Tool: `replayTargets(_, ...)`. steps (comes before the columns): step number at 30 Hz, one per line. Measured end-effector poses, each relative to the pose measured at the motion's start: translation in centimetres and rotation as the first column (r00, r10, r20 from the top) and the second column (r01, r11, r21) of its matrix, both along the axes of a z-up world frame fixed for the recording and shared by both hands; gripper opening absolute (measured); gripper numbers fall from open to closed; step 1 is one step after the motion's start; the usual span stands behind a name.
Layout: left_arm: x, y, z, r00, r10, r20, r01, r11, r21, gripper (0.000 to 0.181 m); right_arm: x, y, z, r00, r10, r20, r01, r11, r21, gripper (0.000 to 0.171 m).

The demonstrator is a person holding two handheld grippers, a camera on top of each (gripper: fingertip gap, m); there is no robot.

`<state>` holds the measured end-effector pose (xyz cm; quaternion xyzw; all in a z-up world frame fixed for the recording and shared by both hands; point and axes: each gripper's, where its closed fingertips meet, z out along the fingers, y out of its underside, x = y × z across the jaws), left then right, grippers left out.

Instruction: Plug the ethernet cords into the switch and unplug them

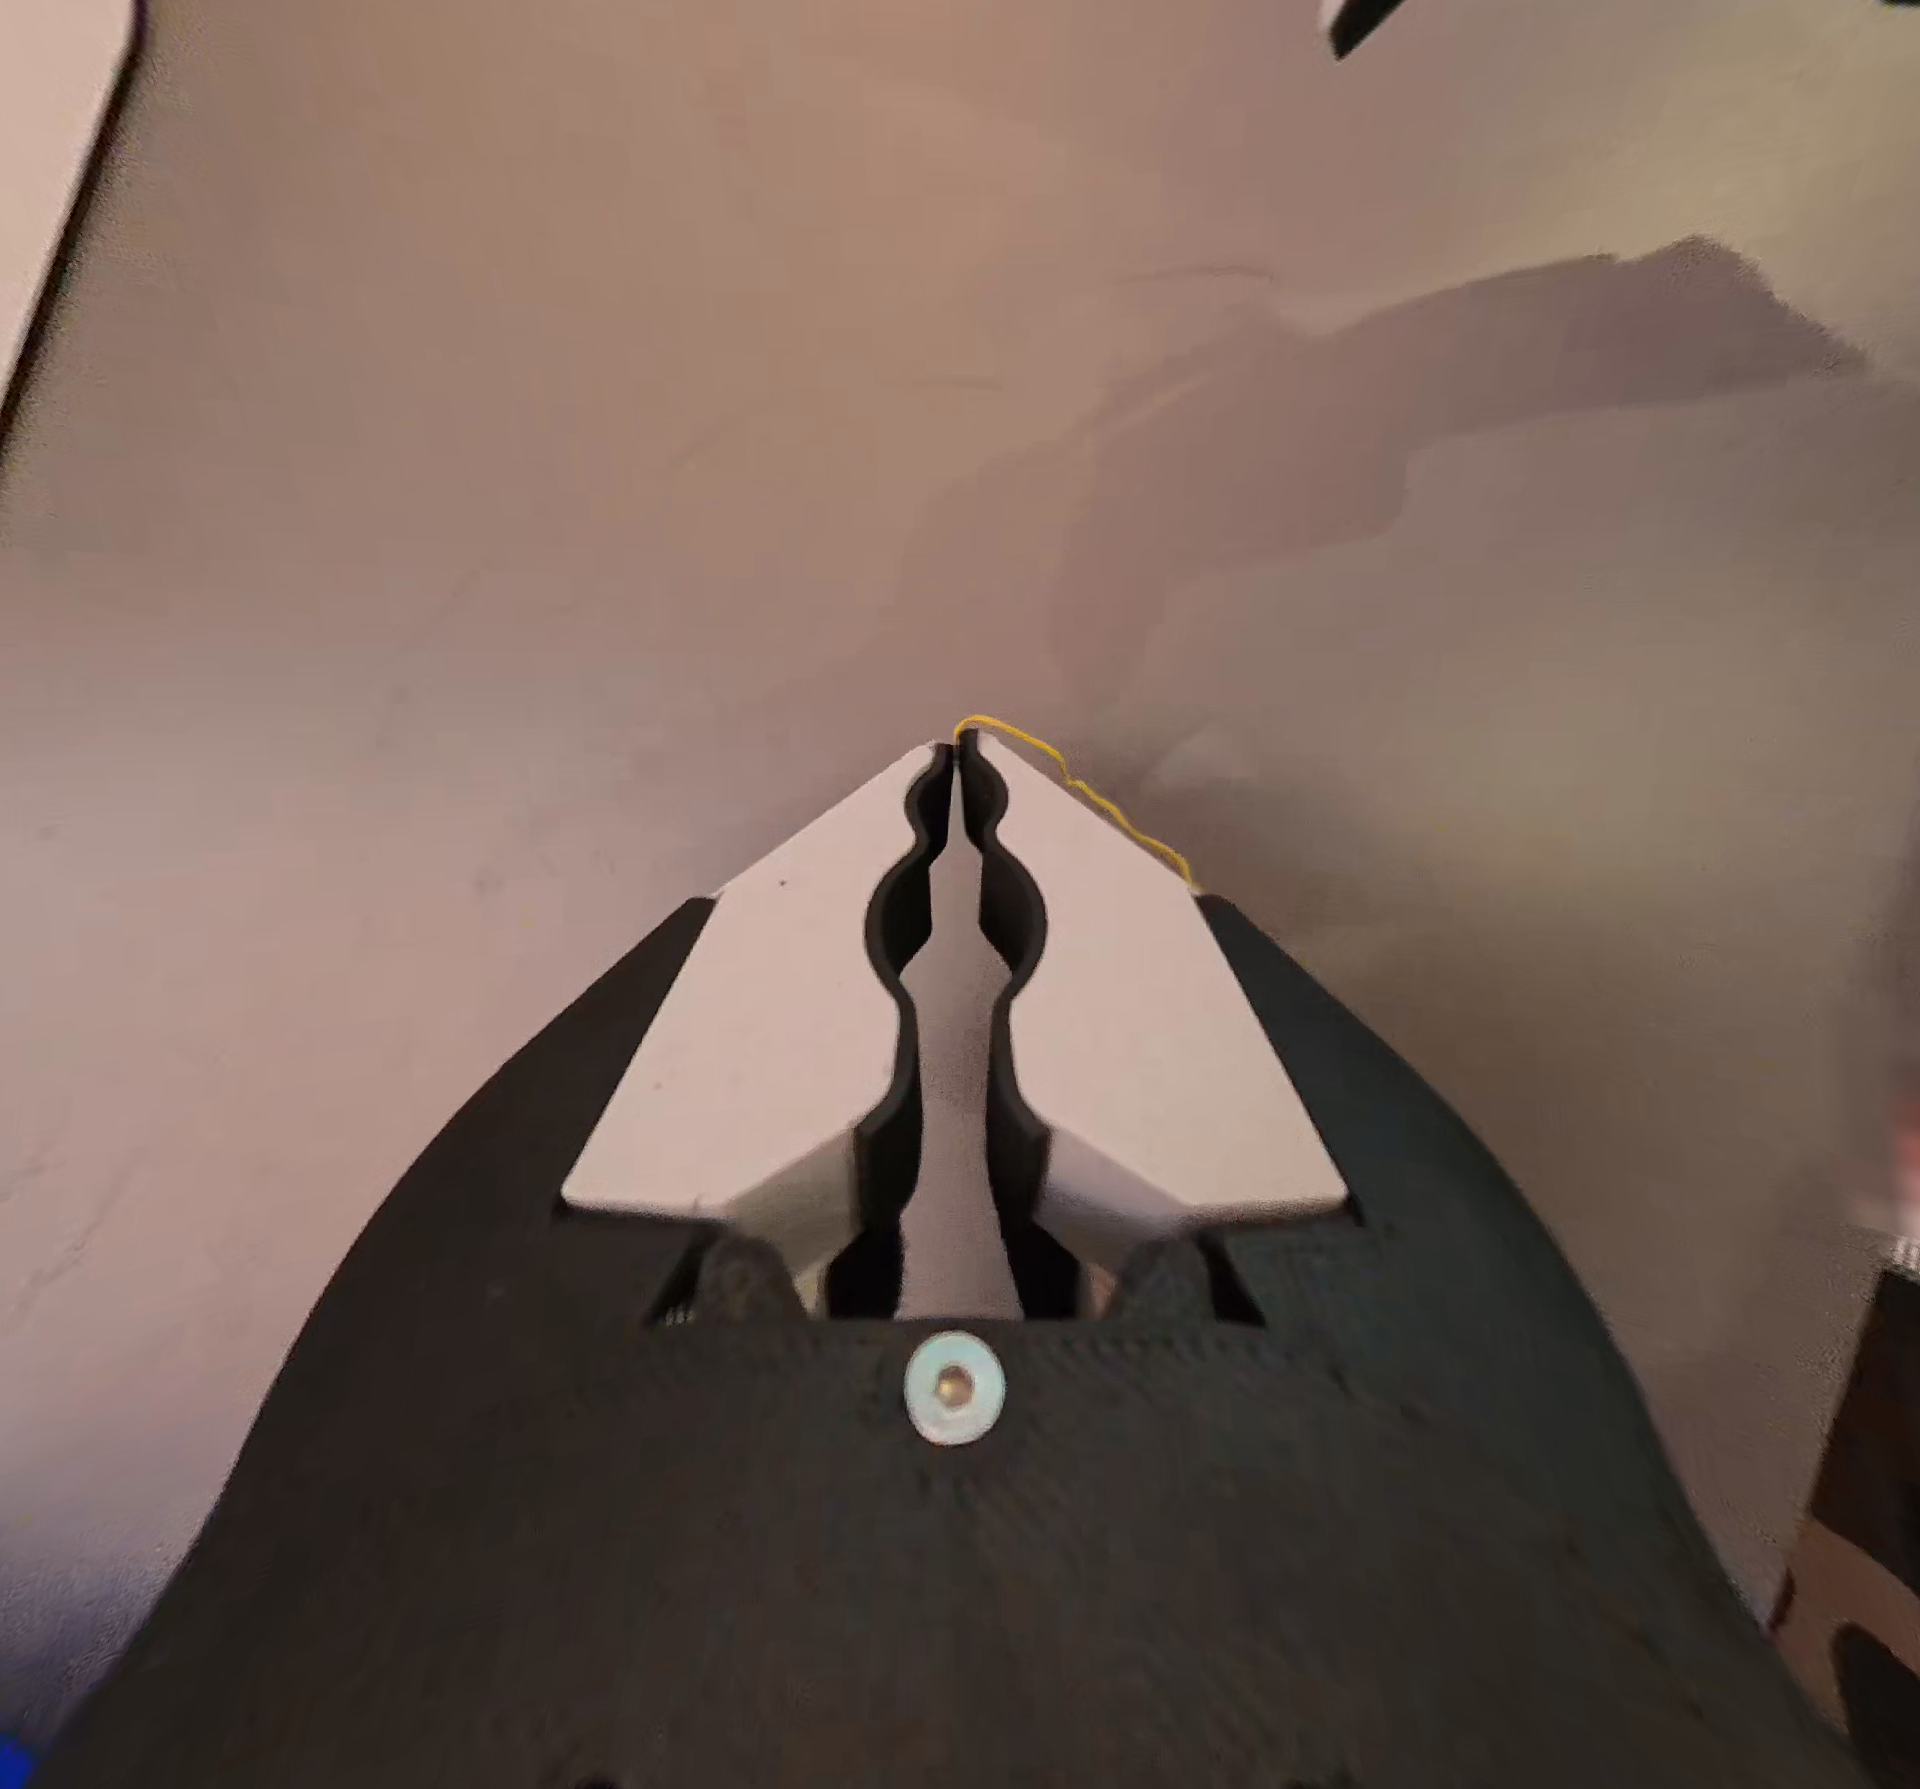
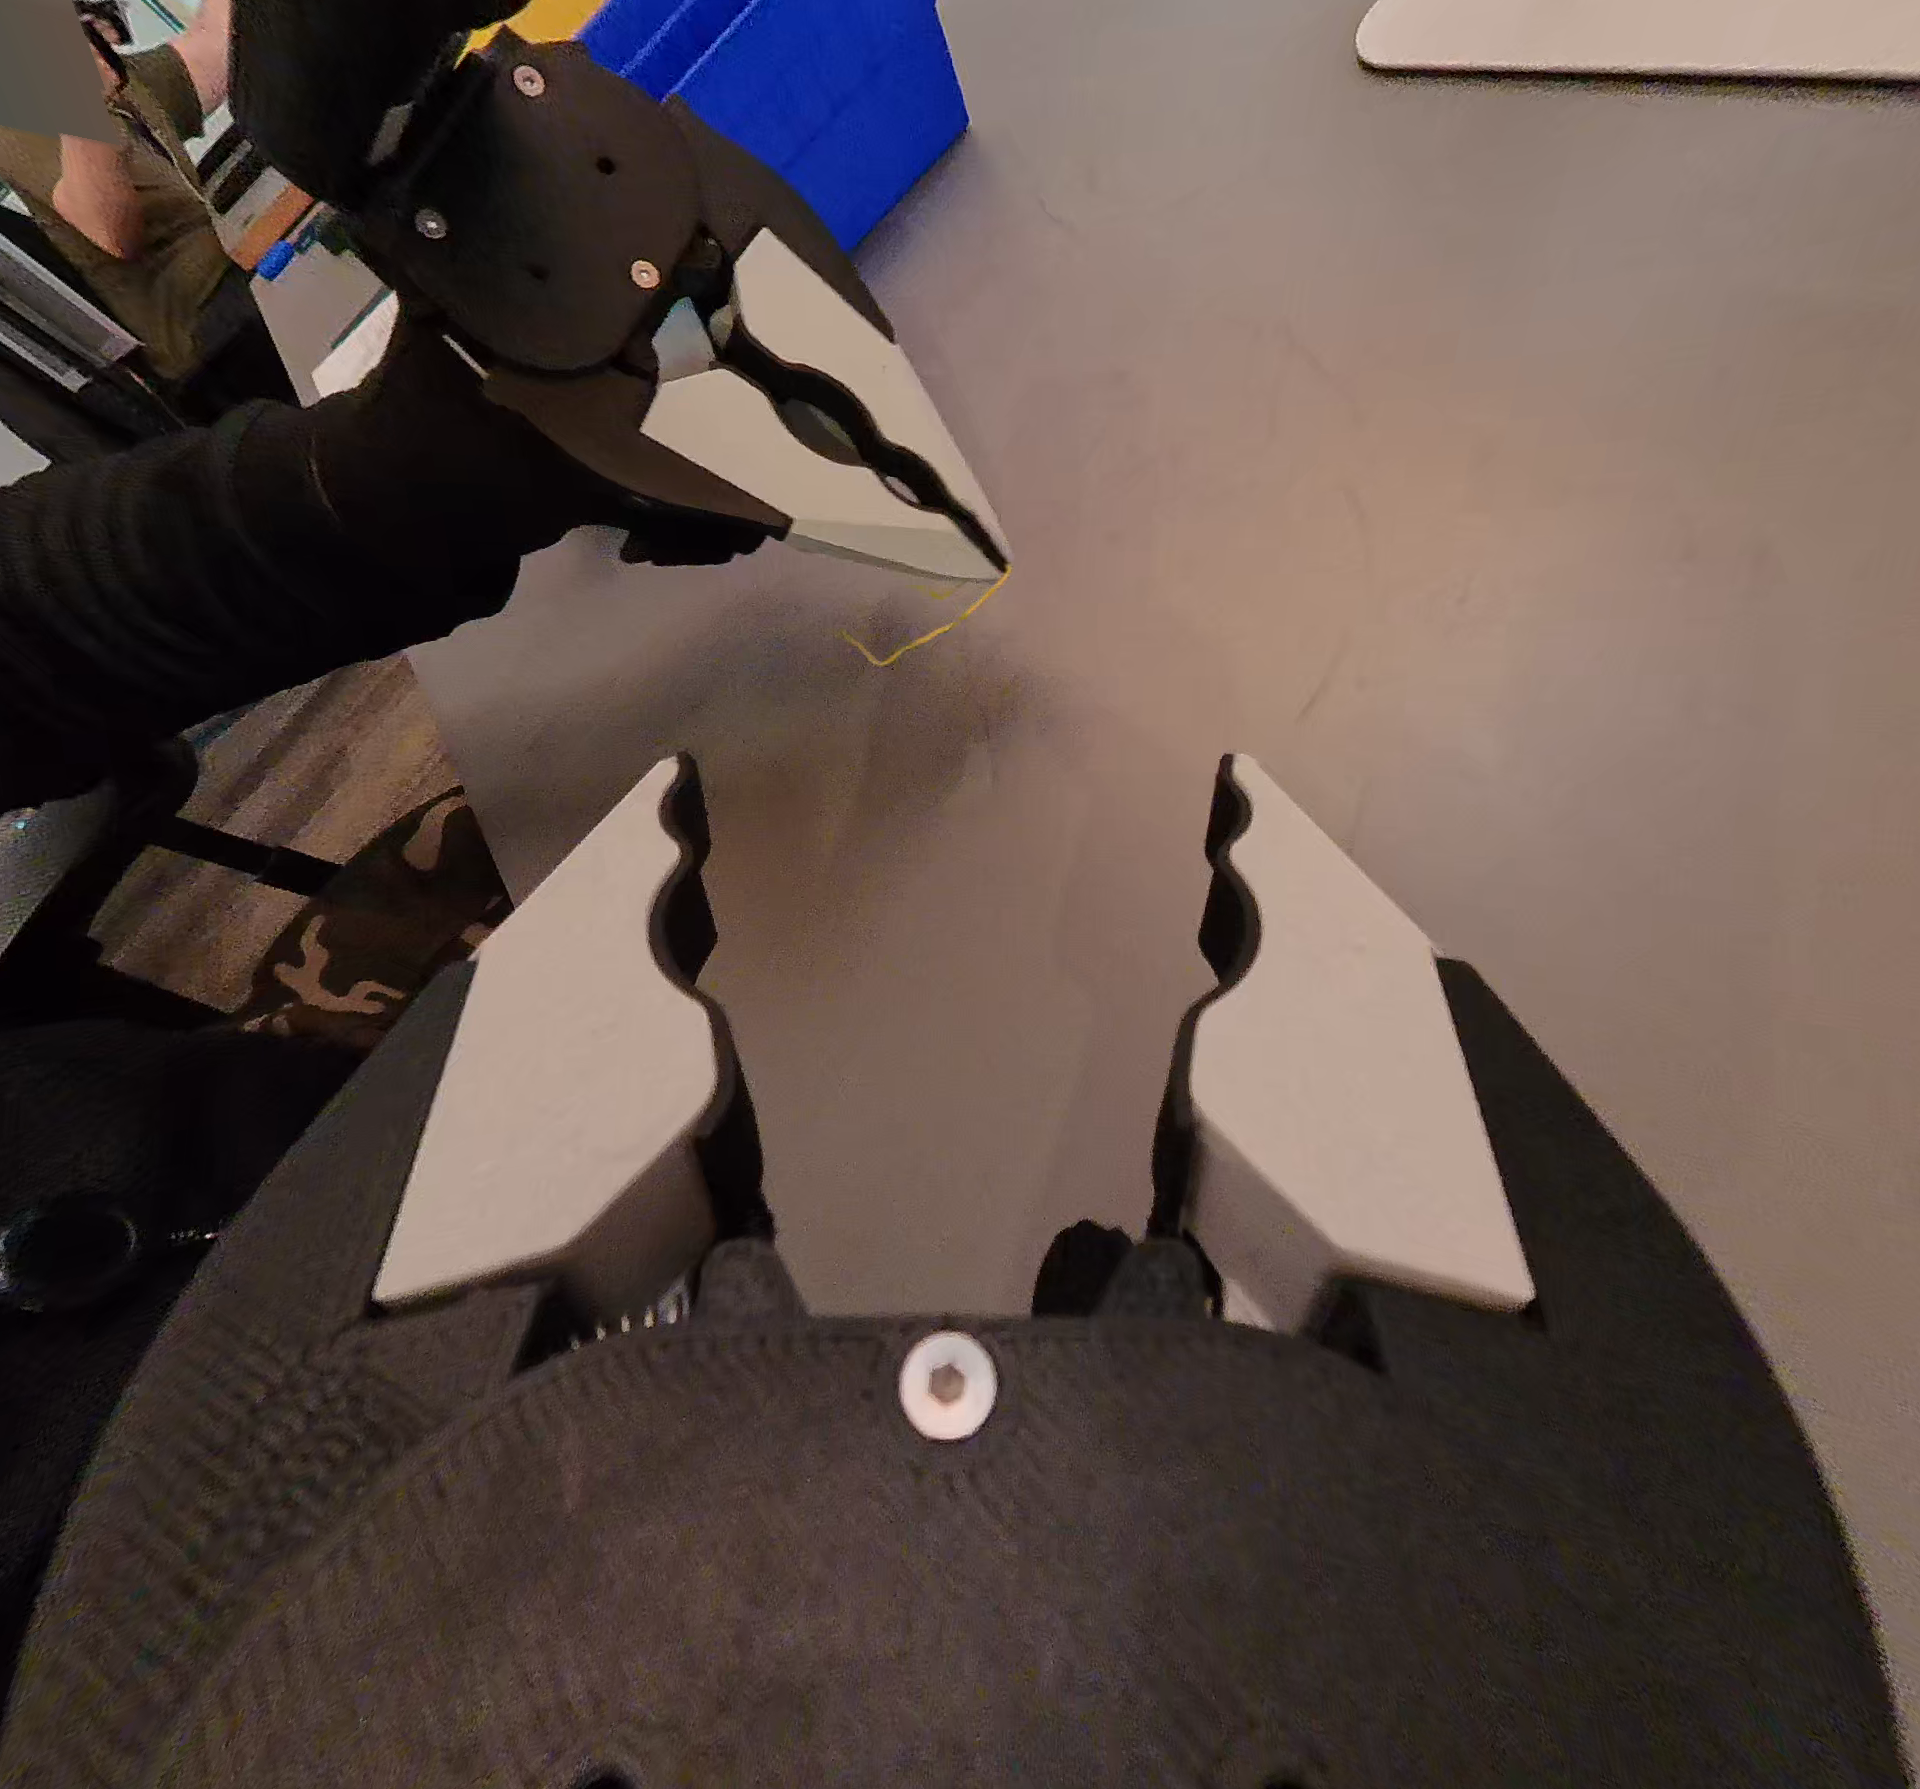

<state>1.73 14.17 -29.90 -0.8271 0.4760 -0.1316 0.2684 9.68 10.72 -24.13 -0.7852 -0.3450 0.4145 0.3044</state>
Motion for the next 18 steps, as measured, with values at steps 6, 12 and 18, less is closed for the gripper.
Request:
replayTargets(6,-0.2,-0.5,-0.9,1.000,0.008,0.023,-0.006,0.996,-0.094,0.035,0.0,0.0,0.1,1.000,0.006,-0.012,-0.006,1.000,0.002,0.095)
replayTargets(12,-5.6,-1.5,8.2,0.989,0.034,0.146,-0.043,0.997,0.058,0.028,0.4,0.2,0.3,1.000,-0.009,-0.027,0.009,1.000,0.001,0.095)
replayTargets(18,-24.6,-0.7,13.9,0.958,0.279,-0.072,-0.259,0.942,0.212,0.029,0.1,0.2,0.0,0.999,-0.003,-0.036,0.002,1.000,-0.017,0.095)
